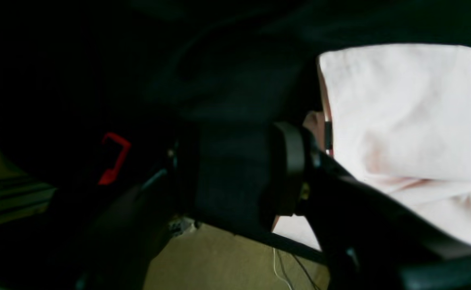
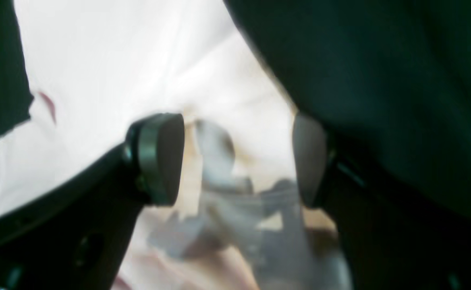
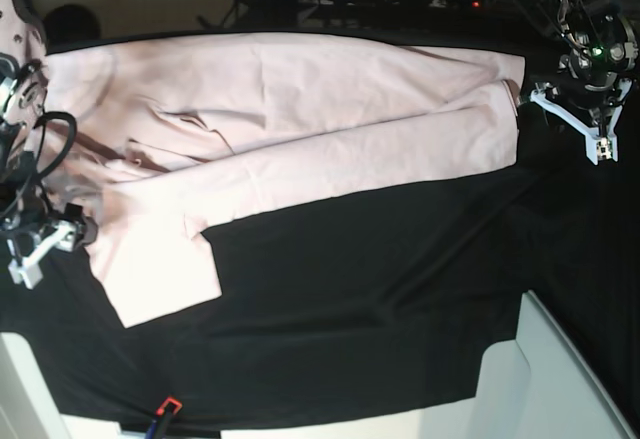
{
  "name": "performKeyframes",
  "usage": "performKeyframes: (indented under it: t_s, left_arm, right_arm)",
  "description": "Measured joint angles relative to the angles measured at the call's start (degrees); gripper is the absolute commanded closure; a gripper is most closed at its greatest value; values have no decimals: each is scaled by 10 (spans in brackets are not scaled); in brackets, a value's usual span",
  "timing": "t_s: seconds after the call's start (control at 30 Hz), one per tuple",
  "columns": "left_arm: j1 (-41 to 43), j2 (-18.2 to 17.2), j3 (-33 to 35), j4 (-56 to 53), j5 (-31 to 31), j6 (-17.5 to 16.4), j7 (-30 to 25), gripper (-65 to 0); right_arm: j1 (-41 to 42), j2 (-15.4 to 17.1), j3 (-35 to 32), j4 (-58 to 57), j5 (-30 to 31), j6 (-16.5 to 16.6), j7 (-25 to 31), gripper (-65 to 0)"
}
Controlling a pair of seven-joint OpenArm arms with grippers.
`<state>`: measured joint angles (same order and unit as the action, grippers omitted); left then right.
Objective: Fold the T-shirt properly
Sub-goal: 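Lift the pinched edges and fold them toward the collar with both grippers, then release the fold and move both grippers to the shirt's hem corners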
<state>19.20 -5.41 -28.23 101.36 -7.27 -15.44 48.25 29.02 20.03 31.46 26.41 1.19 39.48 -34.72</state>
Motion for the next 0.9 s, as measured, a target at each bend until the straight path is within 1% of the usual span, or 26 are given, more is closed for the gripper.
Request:
performKeyframes:
  t_s: [0.1, 0.2, 0.27, 0.33, 0.47, 0.57, 0.6, 0.9]
  left_arm:
    - [-2, 0, 0, 0, -2, 0, 0, -284]
    - [-1, 0, 0, 0, -1, 0, 0, -284]
    - [-1, 0, 0, 0, -1, 0, 0, -284]
    - [-2, 0, 0, 0, -1, 0, 0, -284]
    - [-4, 0, 0, 0, -1, 0, 0, -284]
    - [-6, 0, 0, 0, 0, 0, 0, -282]
    - [-6, 0, 0, 0, -1, 0, 0, -282]
    - [-1, 0, 0, 0, -1, 0, 0, -282]
  right_arm:
    - [22, 14, -2, -54, -3, 2, 53, -393]
    - [34, 40, -4, -90, -8, 1, 84, -395]
    - [33, 55, -4, -102, -8, 0, 92, -395]
    - [33, 62, -4, -103, -14, -1, 91, -395]
    - [26, 63, -4, -107, -11, 0, 99, -395]
    - [9, 58, -4, -116, -14, 0, 94, -395]
    - [4, 57, -4, -116, -6, 1, 102, -395]
    - [1, 53, -4, -116, -7, 2, 101, -386]
